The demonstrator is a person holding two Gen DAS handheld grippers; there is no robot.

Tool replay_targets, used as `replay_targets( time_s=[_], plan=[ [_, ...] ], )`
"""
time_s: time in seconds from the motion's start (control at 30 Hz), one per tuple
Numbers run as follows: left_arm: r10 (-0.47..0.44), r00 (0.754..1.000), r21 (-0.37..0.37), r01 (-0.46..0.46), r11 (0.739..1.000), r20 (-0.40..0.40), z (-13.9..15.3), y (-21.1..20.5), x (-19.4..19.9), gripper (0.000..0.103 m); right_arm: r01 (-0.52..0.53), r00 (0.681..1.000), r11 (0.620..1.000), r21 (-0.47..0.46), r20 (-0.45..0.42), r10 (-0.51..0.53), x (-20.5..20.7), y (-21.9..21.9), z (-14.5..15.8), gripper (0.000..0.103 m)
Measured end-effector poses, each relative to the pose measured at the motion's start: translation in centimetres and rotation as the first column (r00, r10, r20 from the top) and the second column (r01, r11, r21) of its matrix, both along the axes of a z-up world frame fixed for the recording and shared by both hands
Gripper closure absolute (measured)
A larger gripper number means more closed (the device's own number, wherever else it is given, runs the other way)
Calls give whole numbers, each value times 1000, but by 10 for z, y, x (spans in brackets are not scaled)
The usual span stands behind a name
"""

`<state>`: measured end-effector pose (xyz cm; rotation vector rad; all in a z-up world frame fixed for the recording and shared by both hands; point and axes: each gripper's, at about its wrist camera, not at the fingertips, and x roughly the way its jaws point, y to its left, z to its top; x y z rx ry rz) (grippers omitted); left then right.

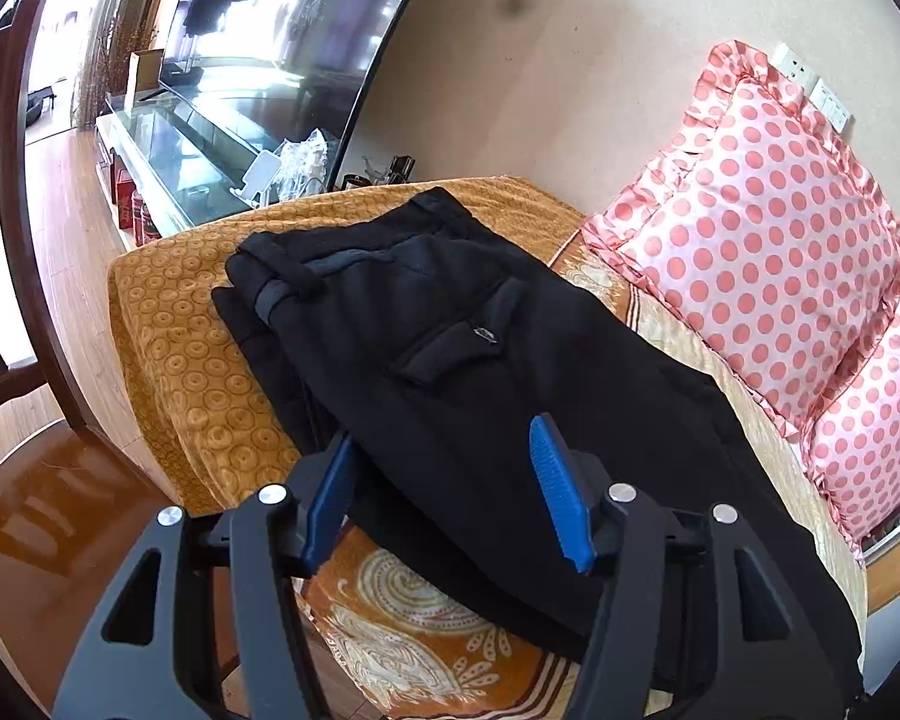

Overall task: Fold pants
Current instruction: 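Lay the folded trousers down and open both grippers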

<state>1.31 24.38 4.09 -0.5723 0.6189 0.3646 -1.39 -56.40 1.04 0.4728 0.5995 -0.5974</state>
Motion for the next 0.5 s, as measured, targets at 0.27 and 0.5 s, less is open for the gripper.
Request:
replay_targets(
  time_s=[0.27, 0.5],
  plan=[
    [-5, 1000, -10, 5, 1000, -1, -11, 0, -16, 96, -4, 1000, 999, -43, -24, 3, 5, 1, 6, 99],
    [8, 1000, 149, -8, 989, -1, -2, -14, -22, 35, -9, 998, 996, -93, -69, 3, 1, 8, -2, 81]
  ],
)
